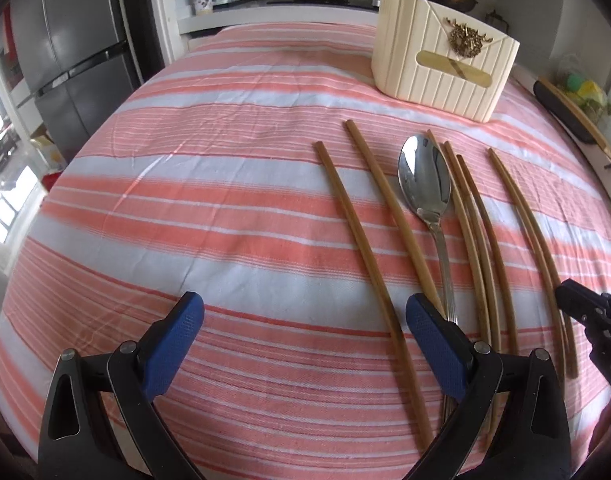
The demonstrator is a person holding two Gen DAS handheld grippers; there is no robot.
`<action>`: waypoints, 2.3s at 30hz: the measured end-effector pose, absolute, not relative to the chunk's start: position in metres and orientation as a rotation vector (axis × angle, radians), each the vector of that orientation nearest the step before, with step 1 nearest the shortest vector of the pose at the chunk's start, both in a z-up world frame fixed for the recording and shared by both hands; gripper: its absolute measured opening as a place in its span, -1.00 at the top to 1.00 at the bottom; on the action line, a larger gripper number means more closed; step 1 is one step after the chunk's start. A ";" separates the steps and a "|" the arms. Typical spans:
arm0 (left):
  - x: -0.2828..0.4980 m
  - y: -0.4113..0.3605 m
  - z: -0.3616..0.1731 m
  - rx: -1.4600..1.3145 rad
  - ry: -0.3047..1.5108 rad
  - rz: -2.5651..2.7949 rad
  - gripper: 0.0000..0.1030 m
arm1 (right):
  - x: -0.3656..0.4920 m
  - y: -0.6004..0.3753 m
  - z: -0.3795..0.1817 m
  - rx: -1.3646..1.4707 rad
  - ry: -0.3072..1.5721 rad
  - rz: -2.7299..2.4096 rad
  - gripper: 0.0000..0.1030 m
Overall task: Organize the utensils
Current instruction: 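Return the right gripper to the utensils and grasp another wooden chopstick, then grasp a wooden chopstick with the left gripper while the right gripper holds its chopstick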
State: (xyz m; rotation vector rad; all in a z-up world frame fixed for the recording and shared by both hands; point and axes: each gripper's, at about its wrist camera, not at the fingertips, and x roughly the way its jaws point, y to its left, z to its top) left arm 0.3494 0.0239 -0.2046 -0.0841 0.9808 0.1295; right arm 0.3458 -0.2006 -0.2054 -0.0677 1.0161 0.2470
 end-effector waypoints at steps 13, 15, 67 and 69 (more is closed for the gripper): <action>0.334 0.026 -0.197 0.058 0.937 0.012 0.41 | 0.318 -0.219 -0.202 -0.086 1.006 0.103 0.88; 0.331 0.029 -0.197 0.087 0.938 0.004 0.54 | 0.311 -0.226 -0.201 -0.085 1.014 0.090 0.88; 0.439 0.073 -0.157 -0.068 1.057 -0.153 0.93 | 0.444 -0.262 -0.173 0.039 1.155 0.153 0.88; 0.428 0.076 -0.136 -0.066 1.004 -0.158 0.93 | 0.435 -0.266 -0.155 0.052 1.113 0.162 0.88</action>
